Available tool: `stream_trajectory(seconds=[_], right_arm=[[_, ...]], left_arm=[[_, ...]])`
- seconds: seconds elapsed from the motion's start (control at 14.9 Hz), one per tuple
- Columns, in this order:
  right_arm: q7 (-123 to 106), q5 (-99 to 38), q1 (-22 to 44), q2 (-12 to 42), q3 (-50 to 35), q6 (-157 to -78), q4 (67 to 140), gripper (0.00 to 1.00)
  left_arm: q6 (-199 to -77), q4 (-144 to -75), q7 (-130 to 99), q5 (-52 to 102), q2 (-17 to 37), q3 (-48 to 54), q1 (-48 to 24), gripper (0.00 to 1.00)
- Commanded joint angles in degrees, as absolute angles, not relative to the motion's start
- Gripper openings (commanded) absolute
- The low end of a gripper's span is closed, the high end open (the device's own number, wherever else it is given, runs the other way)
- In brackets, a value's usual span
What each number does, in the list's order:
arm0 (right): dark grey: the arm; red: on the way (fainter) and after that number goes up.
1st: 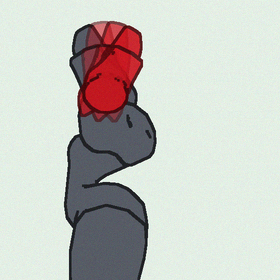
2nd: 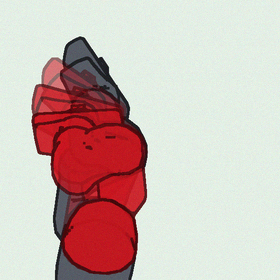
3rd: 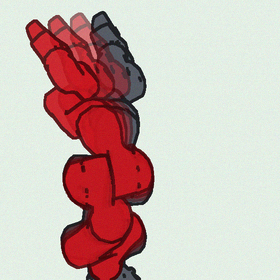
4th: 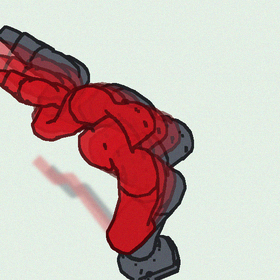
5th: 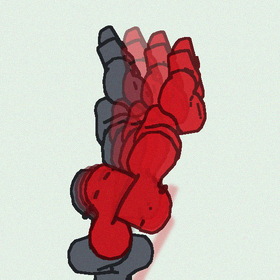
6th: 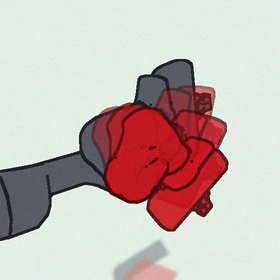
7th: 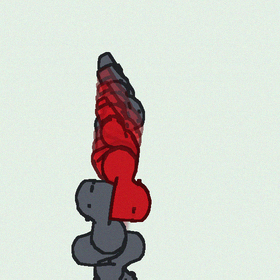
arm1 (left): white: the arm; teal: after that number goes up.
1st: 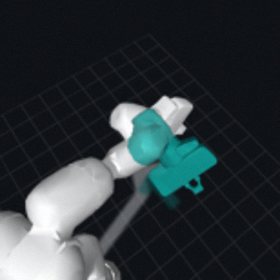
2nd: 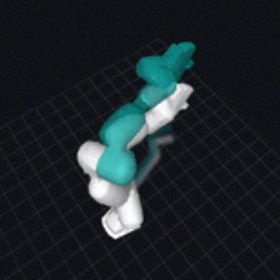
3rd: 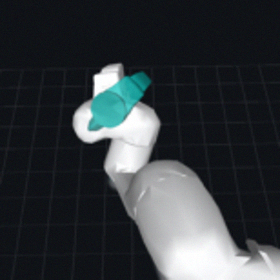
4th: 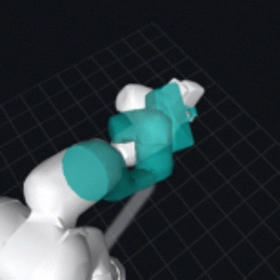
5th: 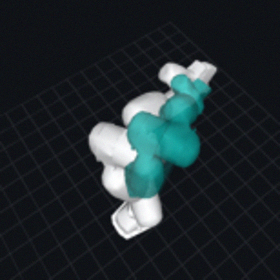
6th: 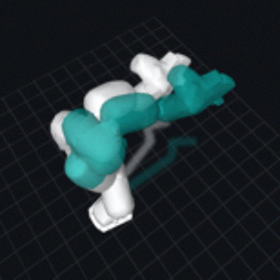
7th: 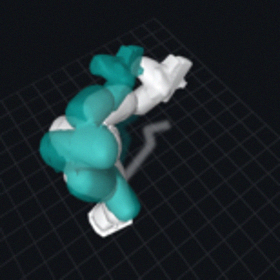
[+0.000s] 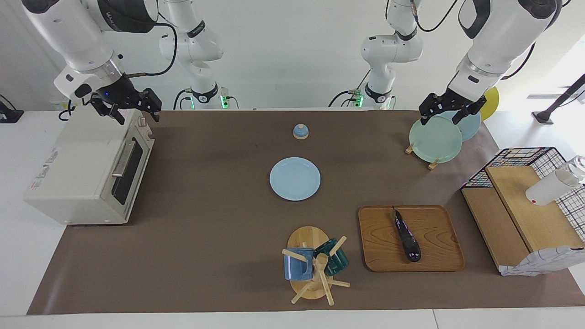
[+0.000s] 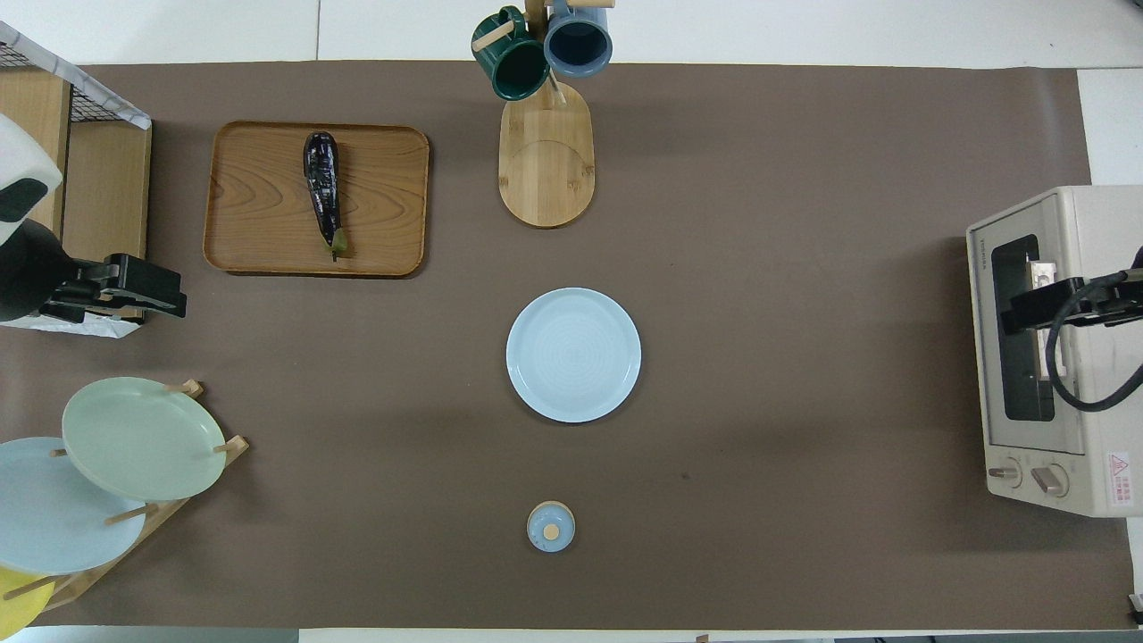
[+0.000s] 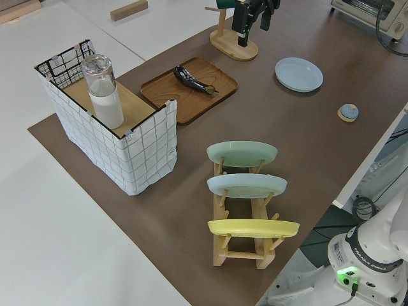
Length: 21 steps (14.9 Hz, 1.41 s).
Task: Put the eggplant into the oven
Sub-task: 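Reach the left gripper toward the eggplant on the wooden tray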
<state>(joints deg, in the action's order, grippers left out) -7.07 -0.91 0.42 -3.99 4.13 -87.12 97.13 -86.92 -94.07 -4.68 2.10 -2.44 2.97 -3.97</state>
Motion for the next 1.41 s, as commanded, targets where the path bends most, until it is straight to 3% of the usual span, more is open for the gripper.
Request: stream_trajectory(seconds=[0.0,0.67,1.0,1.07,1.14,1.21,1.34], right_arm=[[-6.3,-2.1,-0.1,-5.2,4.1,-86.8,98.3,1.00],[-6.4,-2.1,0.1,-5.2,4.0,-86.8,98.3,1.00],[-7.5,-2.1,-1.0,-5.6,4.1,-87.2,99.6,1.00],[-8.1,-2.0,-1.4,-5.7,4.1,-88.0,100.0,0.68],[-8.5,-2.0,-1.6,-5.8,4.2,-89.1,100.5,0.25],[-8.9,-1.9,-2.0,-6.4,4.2,-90.8,102.0,0.00],[-14.1,-1.9,-3.1,-7.6,4.2,-97.1,105.5,0.00]], left_arm=[[-88.2,-95.8,-5.0,1.7,-3.8,2.9,-4.0,1.00],[-93.4,-96.5,-6.0,1.8,-3.6,3.1,-4.0,1.00],[-98.1,-95.9,-6.4,4.1,1.1,2.9,-4.2,1.00],[-99.2,-95.5,-6.4,4.1,3.1,2.9,-4.3,1.00],[-100.6,-94.6,-6.4,4.1,5.0,2.9,-4.4,1.00],[-101.9,-93.4,-6.4,4.1,7.4,2.9,-4.5,1.00],[-103.8,-89.8,-6.6,4.1,12.9,3.0,-4.6,1.00]])
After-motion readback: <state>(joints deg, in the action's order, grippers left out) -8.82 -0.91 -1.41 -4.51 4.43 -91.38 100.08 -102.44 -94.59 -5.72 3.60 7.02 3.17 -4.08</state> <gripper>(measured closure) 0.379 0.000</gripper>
